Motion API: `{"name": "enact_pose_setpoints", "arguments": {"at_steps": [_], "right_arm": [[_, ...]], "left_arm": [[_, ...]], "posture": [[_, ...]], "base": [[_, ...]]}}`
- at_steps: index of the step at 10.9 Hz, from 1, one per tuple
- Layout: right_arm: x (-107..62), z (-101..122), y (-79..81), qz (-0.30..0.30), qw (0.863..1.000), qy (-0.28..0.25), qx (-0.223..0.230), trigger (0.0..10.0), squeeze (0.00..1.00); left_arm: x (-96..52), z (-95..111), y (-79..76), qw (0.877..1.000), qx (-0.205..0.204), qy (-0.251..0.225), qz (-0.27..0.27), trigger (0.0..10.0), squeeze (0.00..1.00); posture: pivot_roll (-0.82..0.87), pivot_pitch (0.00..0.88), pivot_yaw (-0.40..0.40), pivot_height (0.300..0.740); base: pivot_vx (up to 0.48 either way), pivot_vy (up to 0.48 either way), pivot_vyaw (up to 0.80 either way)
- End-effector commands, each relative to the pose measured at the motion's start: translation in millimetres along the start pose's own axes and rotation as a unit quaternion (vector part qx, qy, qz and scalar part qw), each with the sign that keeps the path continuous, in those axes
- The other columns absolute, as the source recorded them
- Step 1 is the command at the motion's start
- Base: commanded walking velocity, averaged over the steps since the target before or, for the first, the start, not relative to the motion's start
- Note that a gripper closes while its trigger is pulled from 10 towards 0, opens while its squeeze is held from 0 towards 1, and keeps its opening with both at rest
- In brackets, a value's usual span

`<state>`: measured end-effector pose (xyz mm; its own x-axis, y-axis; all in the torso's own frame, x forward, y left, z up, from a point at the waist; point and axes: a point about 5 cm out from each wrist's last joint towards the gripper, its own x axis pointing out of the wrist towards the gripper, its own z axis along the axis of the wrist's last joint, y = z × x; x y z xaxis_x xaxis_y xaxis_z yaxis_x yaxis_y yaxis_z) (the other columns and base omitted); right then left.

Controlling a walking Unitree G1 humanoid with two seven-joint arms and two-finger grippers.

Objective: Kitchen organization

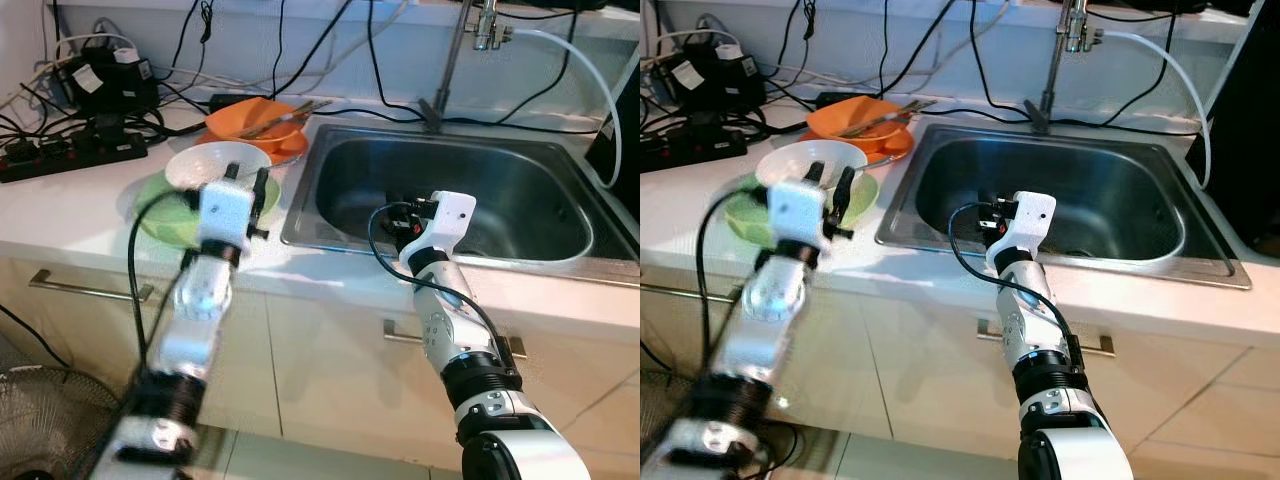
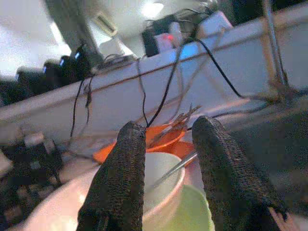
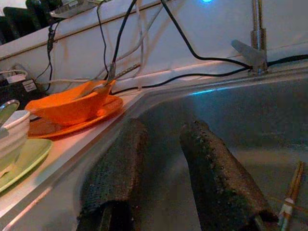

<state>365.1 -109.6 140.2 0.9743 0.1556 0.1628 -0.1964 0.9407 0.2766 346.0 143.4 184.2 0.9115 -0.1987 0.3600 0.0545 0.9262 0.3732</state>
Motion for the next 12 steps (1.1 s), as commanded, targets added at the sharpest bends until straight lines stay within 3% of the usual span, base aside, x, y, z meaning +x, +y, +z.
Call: {"name": "enact_pose_setpoints", "arguments": {"at_steps": [1, 2, 3, 6, 10, 12], "right_arm": [[0.6, 0, -0.2, 0.001, 1.000, 0.002, -0.004, 10.0, 0.00], [0.7, 0, 0.3, 0.001, 1.000, 0.002, -0.004, 10.0, 0.00], [1.7, -1, 2.6, 0.003, 1.000, 0.002, -0.002, 10.0, 0.00], [1.3, 0, 1.1, -0.004, 1.000, -0.001, 0.000, 10.0, 0.00], [2.4, 2, -0.8, -0.009, 1.000, -0.004, -0.001, 10.0, 0.00], [2.8, 2, -0.8, -0.010, 1.000, -0.006, 0.000, 10.0, 0.00]], "left_arm": [[7.4, 7, -0.3, 0.999, 0.051, -0.003, -0.017, 10.0, 0.00], [10.9, 7, 0.8, 0.995, 0.090, 0.004, -0.031, 10.0, 0.00], [19.1, 8, 2.9, 0.986, 0.157, 0.008, -0.062, 10.0, 0.00], [38.9, 12, 4.8, 0.962, 0.248, 0.027, -0.111, 10.0, 0.00], [55.2, 10, 9.1, 0.950, 0.282, 0.057, -0.123, 10.0, 0.00], [58.3, 15, 5.4, 0.952, 0.270, 0.042, -0.137, 10.0, 0.00]], "posture": [[0.14, 0.000, 0.023, 0.740], [0.15, 0.000, 0.023, 0.740], [0.15, 0.000, 0.026, 0.740], [0.14, 0.000, 0.044, 0.740], [0.14, 0.000, 0.049, 0.740], [0.14, 0.000, 0.048, 0.740]], "base": [[0.000, 0.000, 0.00], [0.000, 0.000, 0.00], [0.000, 0.000, 0.00], [0.000, 0.000, 0.00], [0.000, 0.000, 0.00], [0.000, 0.000, 0.00]]}}
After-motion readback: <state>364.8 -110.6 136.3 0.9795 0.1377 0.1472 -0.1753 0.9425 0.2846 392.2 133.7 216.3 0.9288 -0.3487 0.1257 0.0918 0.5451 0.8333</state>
